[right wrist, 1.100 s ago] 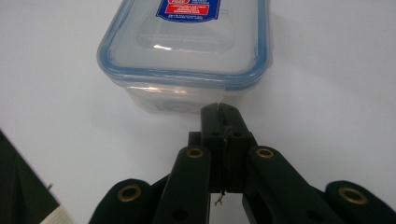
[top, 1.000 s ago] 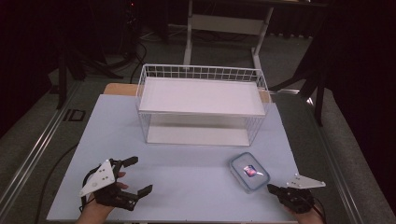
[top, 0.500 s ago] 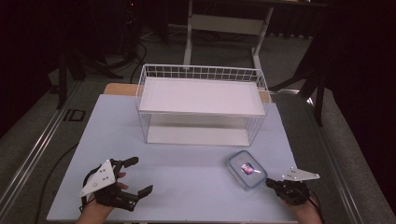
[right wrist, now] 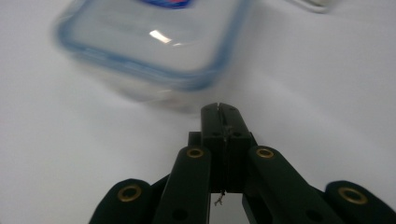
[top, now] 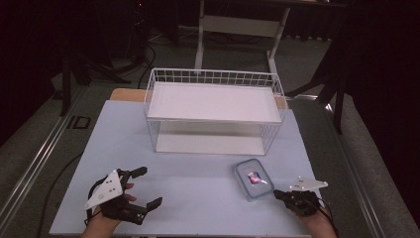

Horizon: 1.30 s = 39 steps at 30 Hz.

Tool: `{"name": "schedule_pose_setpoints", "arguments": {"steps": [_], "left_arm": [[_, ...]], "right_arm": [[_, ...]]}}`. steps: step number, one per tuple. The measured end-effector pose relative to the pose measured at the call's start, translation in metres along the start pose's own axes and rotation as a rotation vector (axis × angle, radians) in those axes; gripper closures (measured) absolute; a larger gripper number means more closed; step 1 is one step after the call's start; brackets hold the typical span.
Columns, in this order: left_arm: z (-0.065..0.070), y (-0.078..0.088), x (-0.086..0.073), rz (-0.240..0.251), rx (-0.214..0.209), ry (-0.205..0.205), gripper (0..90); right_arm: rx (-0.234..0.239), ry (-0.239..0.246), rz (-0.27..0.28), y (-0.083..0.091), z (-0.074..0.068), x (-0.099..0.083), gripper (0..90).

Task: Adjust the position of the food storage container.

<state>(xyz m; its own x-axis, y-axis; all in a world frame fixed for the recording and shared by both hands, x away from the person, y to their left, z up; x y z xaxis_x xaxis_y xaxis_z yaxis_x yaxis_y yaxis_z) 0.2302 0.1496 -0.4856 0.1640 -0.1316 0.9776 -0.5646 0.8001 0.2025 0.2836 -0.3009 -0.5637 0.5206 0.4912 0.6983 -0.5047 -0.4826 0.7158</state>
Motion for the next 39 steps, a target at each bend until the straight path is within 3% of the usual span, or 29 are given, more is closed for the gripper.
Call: {"name": "schedule_pose_setpoints", "arguments": {"steps": [5, 9, 12, 22, 32, 35, 39], "left_arm": [[0.0, 0.0, 0.0, -0.002, 0.002, -0.001, 2.0], [-0.001, 0.0, 0.0, 0.0, 0.001, 0.001, 2.0], [-0.001, 0.0, 0.0, 0.0, 0.0, 0.002, 2.0], [0.0, -0.001, -0.001, -0.004, -0.001, 0.001, 2.0], [0.0, 0.0, 0.0, -0.002, -0.002, 0.001, 2.0], [-0.001, 0.001, 0.0, 0.0, 0.001, 0.0, 2.0], [-0.001, 0.001, 0.0, 0.0, 0.001, 0.001, 2.0]], "right_arm": [[-0.009, -0.025, 0.005, -0.009, 0.009, 0.007, 90.0], [0.02, -0.007, -0.008, -0.016, -0.001, 0.01, 90.0], [0.05, -0.019, -0.007, -0.019, -0.01, 0.011, 90.0], [0.165, 0.054, -0.02, -0.034, -0.06, 0.024, 90.0], [0.26, 0.141, -0.018, -0.064, -0.106, 0.048, 90.0], [0.248, 0.165, -0.023, -0.065, -0.105, 0.049, 90.0], [0.183, 0.133, -0.027, -0.058, -0.08, 0.044, 90.0]]}}
Point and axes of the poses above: each handheld gripper's, and its own axes: y roughly backward along the jaws, x roughly out of its top, z roughly to its right, the point moved 6 cm from there along -y, roughly forward along the jaws, and after that the axes turned 1 degree about y, right-handed, at the moved point
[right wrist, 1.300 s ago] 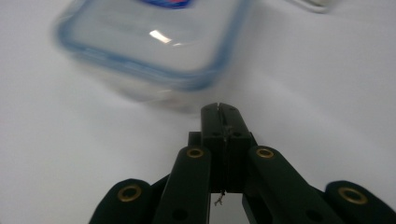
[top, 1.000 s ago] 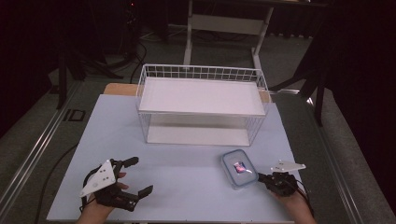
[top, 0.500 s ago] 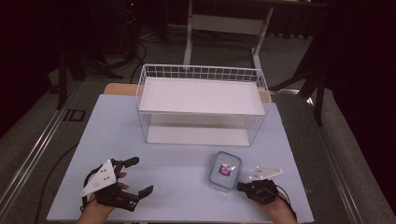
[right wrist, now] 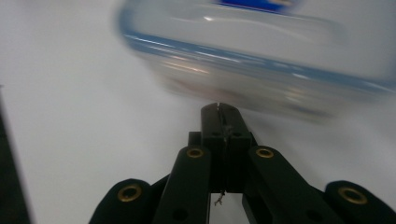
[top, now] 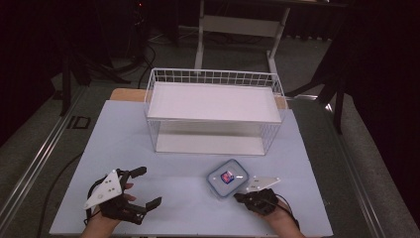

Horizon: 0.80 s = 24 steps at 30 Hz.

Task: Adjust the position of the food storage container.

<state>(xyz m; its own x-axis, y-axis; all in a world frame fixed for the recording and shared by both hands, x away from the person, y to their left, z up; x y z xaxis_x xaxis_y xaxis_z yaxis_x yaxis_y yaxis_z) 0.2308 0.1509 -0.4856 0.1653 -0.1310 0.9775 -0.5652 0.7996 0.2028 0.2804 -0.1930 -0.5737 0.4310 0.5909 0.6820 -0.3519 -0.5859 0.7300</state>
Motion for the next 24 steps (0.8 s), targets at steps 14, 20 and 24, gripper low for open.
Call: {"name": "schedule_pose_setpoints", "arguments": {"steps": [14, 20, 24], "left_arm": [[-0.001, 0.0, -0.001, 0.003, 0.001, 0.01, 2.0], [0.0, -0.001, -0.001, -0.001, -0.002, 0.009, 2.0], [0.0, -0.002, -0.001, -0.004, -0.004, 0.005, 2.0]], "right_arm": [[-0.154, -0.075, 0.018, -0.001, 0.06, 0.021, 90.0], [-0.099, -0.101, 0.016, 0.001, 0.045, 0.016, 90.0], [-0.056, -0.091, 0.014, 0.001, 0.028, 0.015, 90.0]]}}
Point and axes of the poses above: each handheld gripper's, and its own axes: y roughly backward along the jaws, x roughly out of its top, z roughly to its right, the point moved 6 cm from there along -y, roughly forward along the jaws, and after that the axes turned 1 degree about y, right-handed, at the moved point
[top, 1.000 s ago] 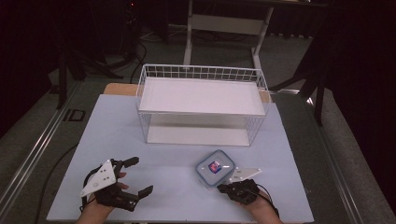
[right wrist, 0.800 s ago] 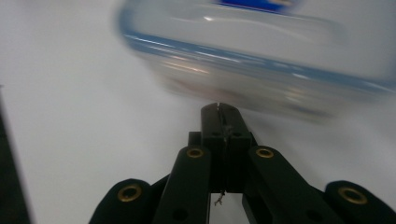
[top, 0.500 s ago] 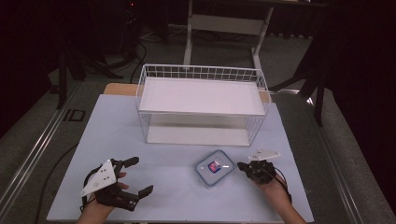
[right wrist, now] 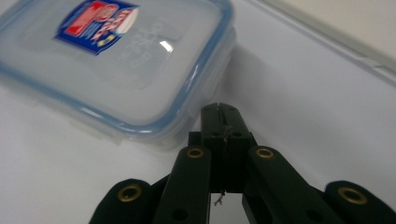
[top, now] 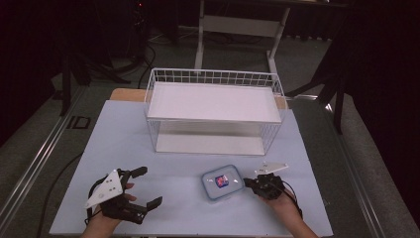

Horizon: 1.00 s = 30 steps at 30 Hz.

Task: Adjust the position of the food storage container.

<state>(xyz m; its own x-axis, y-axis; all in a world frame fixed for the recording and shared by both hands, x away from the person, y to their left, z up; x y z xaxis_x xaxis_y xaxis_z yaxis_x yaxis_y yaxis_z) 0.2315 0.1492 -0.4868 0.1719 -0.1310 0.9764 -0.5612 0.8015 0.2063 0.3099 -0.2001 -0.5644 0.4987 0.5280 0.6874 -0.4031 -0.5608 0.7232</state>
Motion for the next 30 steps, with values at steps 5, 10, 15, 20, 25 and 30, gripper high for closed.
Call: {"name": "schedule_pose_setpoints", "arguments": {"steps": [5, 10, 15, 20, 25, 30], "left_arm": [[-0.001, -0.001, 0.0, -0.002, 0.0, 0.004, 2.0], [0.0, -0.002, -0.001, -0.006, -0.002, 0.003, 2.0], [-0.001, -0.001, -0.001, -0.006, -0.003, 0.004, 2.0], [-0.001, -0.002, -0.002, -0.009, -0.004, 0.008, 2.0], [0.0, -0.003, -0.002, -0.013, -0.01, 0.01, 2.0], [-0.001, -0.003, -0.002, -0.013, -0.008, 0.017, 2.0]], "right_arm": [[0.053, 0.01, -0.004, -0.008, -0.02, -0.001, 90.0], [0.078, 0.025, -0.002, -0.013, -0.031, 0.003, 90.0], [0.095, 0.04, -0.008, -0.021, -0.04, 0.011, 90.0], [0.113, 0.055, -0.008, -0.027, -0.049, 0.017, 90.0], [0.113, 0.058, -0.01, -0.029, -0.052, 0.019, 90.0], [0.071, 0.07, 0.02, -0.017, -0.046, 0.02, 86.0]]}}
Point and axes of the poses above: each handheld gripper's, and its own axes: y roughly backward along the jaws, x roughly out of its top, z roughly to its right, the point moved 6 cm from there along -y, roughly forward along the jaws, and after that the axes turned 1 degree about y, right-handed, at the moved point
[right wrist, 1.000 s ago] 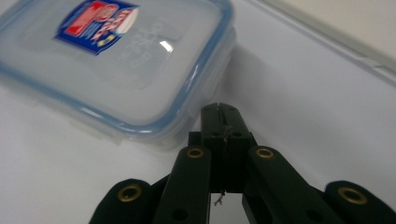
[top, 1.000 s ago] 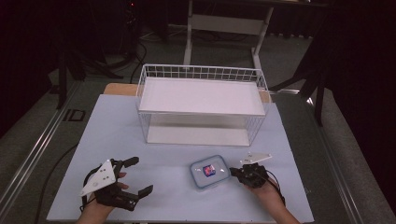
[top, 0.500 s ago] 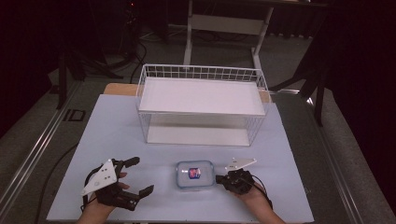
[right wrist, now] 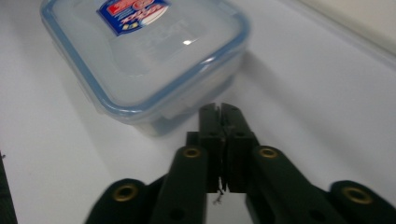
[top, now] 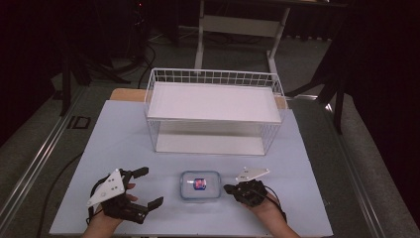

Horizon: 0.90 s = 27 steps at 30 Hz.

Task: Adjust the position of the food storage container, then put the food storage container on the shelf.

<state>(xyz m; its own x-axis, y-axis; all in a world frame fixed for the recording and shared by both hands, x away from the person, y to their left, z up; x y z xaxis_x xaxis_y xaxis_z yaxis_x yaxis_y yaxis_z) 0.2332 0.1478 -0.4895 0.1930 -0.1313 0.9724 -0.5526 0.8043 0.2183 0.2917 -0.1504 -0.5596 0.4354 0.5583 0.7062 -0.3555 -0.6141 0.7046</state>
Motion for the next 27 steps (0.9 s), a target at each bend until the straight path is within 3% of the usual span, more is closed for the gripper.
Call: {"name": "schedule_pose_setpoints", "arguments": {"steps": [4, 5, 6, 7, 8, 10, 11, 12, 14, 16, 19, 21, 23, 24, 26, 27], "left_arm": [[-0.001, 0.0, 0.0, 0.0, 0.001, 0.004, 2.0], [-0.001, -0.001, -0.001, -0.007, 0.004, 0.006, 2.0], [-0.001, -0.003, -0.002, -0.014, 0.003, 0.008, 2.0], [-0.001, -0.003, -0.002, -0.014, 0.003, 0.008, 2.0], [0.001, -0.005, -0.003, -0.019, -0.002, 0.013, 2.0], [0.002, -0.008, -0.005, -0.03, -0.007, 0.016, 2.0], [0.003, -0.01, -0.005, -0.033, -0.007, 0.018, 2.0], [0.004, -0.012, -0.006, -0.042, -0.011, 0.021, 2.0], [0.006, -0.016, -0.007, -0.055, -0.019, 0.016, 2.0], [0.009, -0.019, -0.009, -0.072, -0.014, 0.007, 2.0], [0.009, -0.023, -0.008, -0.086, -0.005, 0.022, 2.0], [0.007, -0.026, -0.008, -0.099, 0.009, 0.054, 2.0], [0.006, -0.028, -0.006, -0.095, 0.003, 0.084, 2.0], [0.005, -0.03, -0.006, -0.098, 0.001, 0.093, 2.0], [0.006, -0.032, -0.004, -0.112, -0.005, 0.096, 1.9], [0.006, -0.032, -0.003, -0.127, -0.01, 0.098, 2.0]], "right_arm": [[-0.022, 0.023, 0.042, 0.013, 0.003, 0.001, 81.4], [-0.022, 0.023, 0.042, 0.013, 0.003, 0.001, 77.0], [-0.023, 0.027, 0.071, 0.024, 0.003, 0.002, 66.6], [-0.023, 0.027, 0.071, 0.024, 0.003, 0.002, 66.6], [-0.014, 0.027, 0.09, 0.029, 0.001, 0.003, 54.8], [0.001, 0.022, 0.102, 0.032, 0.0, 0.004, 50.9], [-0.001, 0.032, 0.127, 0.035, -0.003, 0.006, 35.6], [-0.004, 0.049, 0.13, 0.036, -0.005, 0.006, 29.1], [-0.016, 0.064, 0.163, 0.04, -0.008, 0.009, 23.2], [0.012, 0.034, 0.192, 0.043, -0.011, 0.013, 16.7], [0.032, 0.036, 0.23, 0.047, -0.014, 0.018, 17.6], [0.048, 0.037, 0.249, 0.049, -0.016, 0.02, 18.9], [0.076, 0.021, 0.218, 0.047, -0.018, 0.02, 22.3], [0.097, 0.022, 0.229, 0.047, -0.019, 0.02, 22.3], [0.039, 0.05, 0.231, 0.046, -0.019, 0.022, 19.1], [0.039, 0.048, 0.236, 0.046, -0.02, 0.022, 15.7]]}}
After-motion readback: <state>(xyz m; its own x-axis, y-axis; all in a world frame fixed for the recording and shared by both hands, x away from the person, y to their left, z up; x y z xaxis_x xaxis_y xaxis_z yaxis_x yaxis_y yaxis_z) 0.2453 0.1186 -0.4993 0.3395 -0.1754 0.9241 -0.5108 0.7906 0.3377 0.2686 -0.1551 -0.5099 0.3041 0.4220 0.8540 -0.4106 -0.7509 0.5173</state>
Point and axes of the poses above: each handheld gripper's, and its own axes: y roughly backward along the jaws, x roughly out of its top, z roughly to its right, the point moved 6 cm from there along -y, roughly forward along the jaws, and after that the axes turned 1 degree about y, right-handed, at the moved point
